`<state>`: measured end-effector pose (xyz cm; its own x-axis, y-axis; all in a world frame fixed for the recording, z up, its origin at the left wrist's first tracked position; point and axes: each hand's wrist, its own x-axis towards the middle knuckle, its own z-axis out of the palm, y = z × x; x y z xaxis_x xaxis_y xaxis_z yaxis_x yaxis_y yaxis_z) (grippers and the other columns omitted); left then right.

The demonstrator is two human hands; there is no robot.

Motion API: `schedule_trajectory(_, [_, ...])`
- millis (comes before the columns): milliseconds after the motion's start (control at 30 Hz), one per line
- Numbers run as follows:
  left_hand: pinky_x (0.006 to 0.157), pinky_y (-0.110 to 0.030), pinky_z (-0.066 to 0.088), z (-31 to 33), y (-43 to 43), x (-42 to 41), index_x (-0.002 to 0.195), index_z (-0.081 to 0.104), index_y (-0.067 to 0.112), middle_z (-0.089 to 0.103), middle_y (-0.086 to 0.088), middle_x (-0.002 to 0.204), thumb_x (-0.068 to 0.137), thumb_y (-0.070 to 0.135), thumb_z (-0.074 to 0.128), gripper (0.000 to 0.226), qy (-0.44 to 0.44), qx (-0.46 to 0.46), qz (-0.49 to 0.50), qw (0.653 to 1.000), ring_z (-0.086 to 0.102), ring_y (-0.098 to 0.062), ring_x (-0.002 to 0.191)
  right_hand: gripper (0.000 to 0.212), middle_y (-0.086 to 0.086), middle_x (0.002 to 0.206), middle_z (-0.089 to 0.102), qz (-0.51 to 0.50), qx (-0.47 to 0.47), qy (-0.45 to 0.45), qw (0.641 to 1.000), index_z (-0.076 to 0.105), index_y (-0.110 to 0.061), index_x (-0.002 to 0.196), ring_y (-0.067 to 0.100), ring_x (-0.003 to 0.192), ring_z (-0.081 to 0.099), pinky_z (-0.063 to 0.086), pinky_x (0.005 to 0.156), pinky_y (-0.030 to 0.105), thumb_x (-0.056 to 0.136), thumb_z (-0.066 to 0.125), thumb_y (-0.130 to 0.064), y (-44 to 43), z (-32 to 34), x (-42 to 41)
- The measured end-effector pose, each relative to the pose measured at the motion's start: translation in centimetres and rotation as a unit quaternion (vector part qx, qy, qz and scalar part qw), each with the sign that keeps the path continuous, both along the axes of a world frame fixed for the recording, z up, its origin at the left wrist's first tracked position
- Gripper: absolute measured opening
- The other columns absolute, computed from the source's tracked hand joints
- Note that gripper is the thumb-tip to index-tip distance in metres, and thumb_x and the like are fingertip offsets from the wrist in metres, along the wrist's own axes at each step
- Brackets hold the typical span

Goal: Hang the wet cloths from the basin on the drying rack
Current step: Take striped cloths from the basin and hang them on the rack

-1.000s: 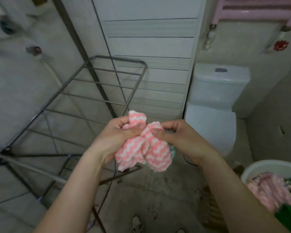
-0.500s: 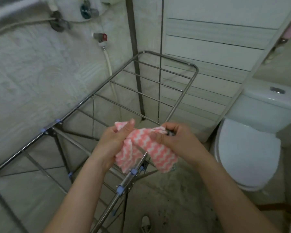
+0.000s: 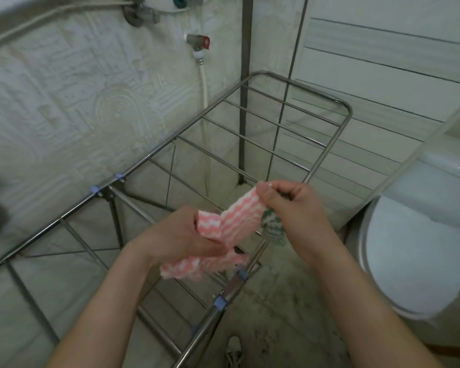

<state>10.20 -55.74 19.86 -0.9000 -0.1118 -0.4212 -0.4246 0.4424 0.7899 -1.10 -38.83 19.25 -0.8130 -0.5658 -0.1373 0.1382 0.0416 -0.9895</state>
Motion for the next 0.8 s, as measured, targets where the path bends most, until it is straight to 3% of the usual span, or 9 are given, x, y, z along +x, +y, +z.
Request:
schedule_trajectory(133, [0.062, -0.011, 0.047, -1.5, -1.9, 0.4, 0.087, 0.068, 0.029, 0.073, 0.018, 0.080, 0.080, 0.007, 0.066, 0.023, 0.045, -0.014, 0.103, 0.994, 0.068, 0.002, 0.074, 0.029, 0.006, 0.070, 0.069, -0.032, -0.049, -0.061, 0.996, 0.070, -0.019, 0.064, 0.020, 0.068, 0.066, 0.057, 0.066, 0.035, 0.091, 0.060, -0.022, -0.8, 0.5, -0.4])
schedule_trajectory(233, [0.068, -0.016, 0.049, -2.6, -3.2, 0.6, 0.087, 0.070, 0.029, 0.074, 0.014, 0.084, 0.080, -0.003, 0.063, 0.033, 0.044, 0.006, 0.137, 0.990, 0.068, 0.001, 0.076, 0.026, 0.005, 0.071, 0.066, -0.043, -0.045, -0.012, 0.998, 0.070, -0.020, 0.067, 0.018, 0.070, 0.062, 0.053, 0.069, 0.034, 0.091, 0.060, -0.024, -1.2, 0.5, -0.9])
schedule_trajectory(333, [0.078, -0.023, 0.052, -4.1, -4.5, 1.0, 0.084, 0.072, 0.030, 0.074, 0.010, 0.086, 0.084, 0.011, 0.066, 0.020, 0.033, -0.039, 0.157, 0.986, 0.068, -0.006, 0.084, 0.022, 0.005, 0.075, 0.067, 0.007, 0.018, 0.076, 0.997, 0.070, -0.010, 0.080, 0.016, 0.074, 0.062, 0.050, 0.075, 0.033, 0.090, 0.059, -0.027, -0.8, 1.1, -1.5])
schedule_trajectory(433, [0.070, -0.029, 0.050, -3.7, -4.1, -0.3, 0.086, 0.072, 0.033, 0.073, 0.003, 0.085, 0.089, 0.037, 0.057, 0.016, 0.085, -0.025, 0.204, 0.975, 0.067, -0.029, 0.081, 0.023, -0.006, 0.071, 0.069, 0.123, 0.094, 0.121, 0.980, 0.071, -0.011, 0.084, 0.000, 0.069, 0.064, 0.047, 0.069, 0.016, 0.092, 0.056, -0.026, -0.7, 1.6, -1.7])
schedule_trajectory(500, [0.068, -0.029, 0.053, -2.8, -2.9, -2.4, 0.093, 0.068, 0.041, 0.072, 0.009, 0.089, 0.088, 0.046, 0.055, 0.014, 0.112, -0.005, 0.149, 0.983, 0.066, -0.022, 0.073, 0.019, -0.001, 0.076, 0.070, 0.163, 0.107, 0.134, 0.972, 0.072, -0.012, 0.087, 0.004, 0.071, 0.065, 0.050, 0.063, 0.013, 0.091, 0.057, -0.023, -0.9, 1.7, -1.7])
schedule_trajectory(567, [0.071, -0.016, 0.051, -1.7, -0.9, -4.3, 0.101, 0.059, 0.051, 0.064, 0.031, 0.094, 0.087, 0.043, 0.058, 0.016, 0.105, 0.005, 0.020, 0.994, 0.062, 0.007, 0.078, 0.017, 0.000, 0.083, 0.071, 0.178, 0.130, 0.178, 0.959, 0.073, -0.015, 0.087, 0.010, 0.079, 0.067, 0.054, 0.073, 0.020, 0.091, 0.059, -0.023, -1.0, 1.7, -2.0])
schedule_trajectory(633, [0.068, -0.007, 0.046, -1.1, 0.2, -5.4, 0.092, 0.057, 0.055, 0.059, 0.043, 0.085, 0.088, 0.032, 0.062, 0.023, 0.072, 0.026, -0.084, 0.993, 0.056, 0.021, 0.081, 0.017, 0.001, 0.084, 0.072, 0.189, 0.140, 0.195, 0.952, 0.073, -0.014, 0.086, 0.013, 0.083, 0.067, 0.052, 0.079, 0.027, 0.091, 0.060, -0.023, -0.9, 1.8, -2.3])
schedule_trajectory(733, [0.080, -0.028, 0.054, -2.2, -0.3, -5.6, 0.088, 0.068, 0.040, 0.071, 0.016, 0.091, 0.089, 0.018, 0.062, 0.024, 0.025, 0.042, -0.146, 0.988, 0.066, -0.005, 0.088, 0.023, 0.010, 0.077, 0.067, 0.165, 0.165, 0.232, 0.945, 0.070, -0.008, 0.083, 0.025, 0.075, 0.062, 0.050, 0.071, 0.037, 0.093, 0.058, -0.025, -0.3, 1.7, -2.8])
schedule_trajectory(800, [0.085, -0.036, 0.055, -2.7, -1.1, -4.9, 0.094, 0.072, 0.024, 0.073, -0.001, 0.092, 0.086, 0.022, 0.066, 0.010, 0.014, 0.040, -0.102, 0.994, 0.068, -0.023, 0.089, 0.026, 0.006, 0.063, 0.060, 0.135, 0.247, 0.332, 0.900, 0.067, -0.013, 0.081, 0.022, 0.059, 0.054, 0.048, 0.062, 0.039, 0.095, 0.055, -0.032, 0.2, 1.4, -3.1])
